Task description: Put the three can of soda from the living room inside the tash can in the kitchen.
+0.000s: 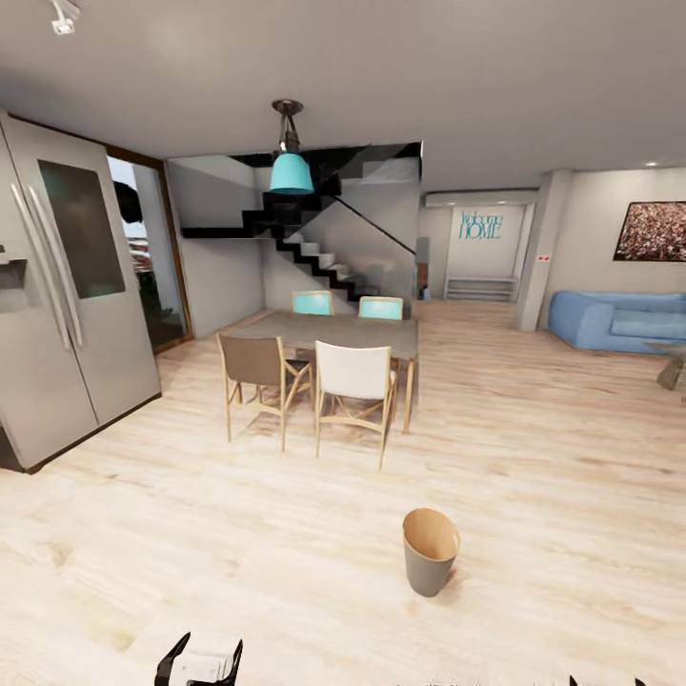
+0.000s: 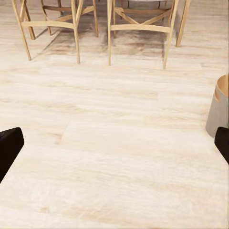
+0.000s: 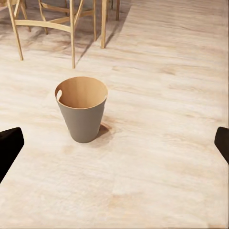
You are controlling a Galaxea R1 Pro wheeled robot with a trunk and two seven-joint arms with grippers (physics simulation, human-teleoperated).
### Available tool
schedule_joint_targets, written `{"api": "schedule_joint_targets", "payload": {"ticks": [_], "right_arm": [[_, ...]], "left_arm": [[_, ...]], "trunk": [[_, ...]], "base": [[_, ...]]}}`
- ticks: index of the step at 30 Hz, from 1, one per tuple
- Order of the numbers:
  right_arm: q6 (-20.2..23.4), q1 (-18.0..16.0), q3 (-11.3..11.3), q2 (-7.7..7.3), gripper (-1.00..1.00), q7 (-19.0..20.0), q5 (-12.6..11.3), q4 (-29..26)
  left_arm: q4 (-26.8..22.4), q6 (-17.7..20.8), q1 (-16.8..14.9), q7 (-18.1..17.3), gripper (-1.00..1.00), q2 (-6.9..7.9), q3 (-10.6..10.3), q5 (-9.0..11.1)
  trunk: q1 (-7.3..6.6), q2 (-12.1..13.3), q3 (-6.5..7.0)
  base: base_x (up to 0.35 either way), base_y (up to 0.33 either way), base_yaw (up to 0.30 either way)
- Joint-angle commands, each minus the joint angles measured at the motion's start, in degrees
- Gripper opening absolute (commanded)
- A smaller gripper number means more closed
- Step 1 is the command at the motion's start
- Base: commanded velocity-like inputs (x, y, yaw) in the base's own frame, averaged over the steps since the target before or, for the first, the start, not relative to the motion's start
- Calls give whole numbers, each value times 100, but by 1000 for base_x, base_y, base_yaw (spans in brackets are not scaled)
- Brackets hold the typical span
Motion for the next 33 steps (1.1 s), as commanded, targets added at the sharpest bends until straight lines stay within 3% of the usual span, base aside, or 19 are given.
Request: {"api": "schedule_joint_targets", "payload": {"ticks": [1, 21, 33], "right_arm": [[2, 0, -1, 0, 100, 0, -2, 0], [-8, -6, 3, 9, 100, 2, -11, 43], [3, -9, 30, 10, 100, 1, -8, 80]], "left_arm": [[0, 0, 0, 0, 100, 0, 0, 0], [-1, 0, 0, 0, 100, 0, 0, 0], [-3, 0, 0, 0, 100, 8, 0, 5]], "trunk": [[0, 0, 0], [0, 0, 0], [0, 0, -38]], "base": [[0, 0, -249], [0, 0, -244], [0, 0, -76]]}}
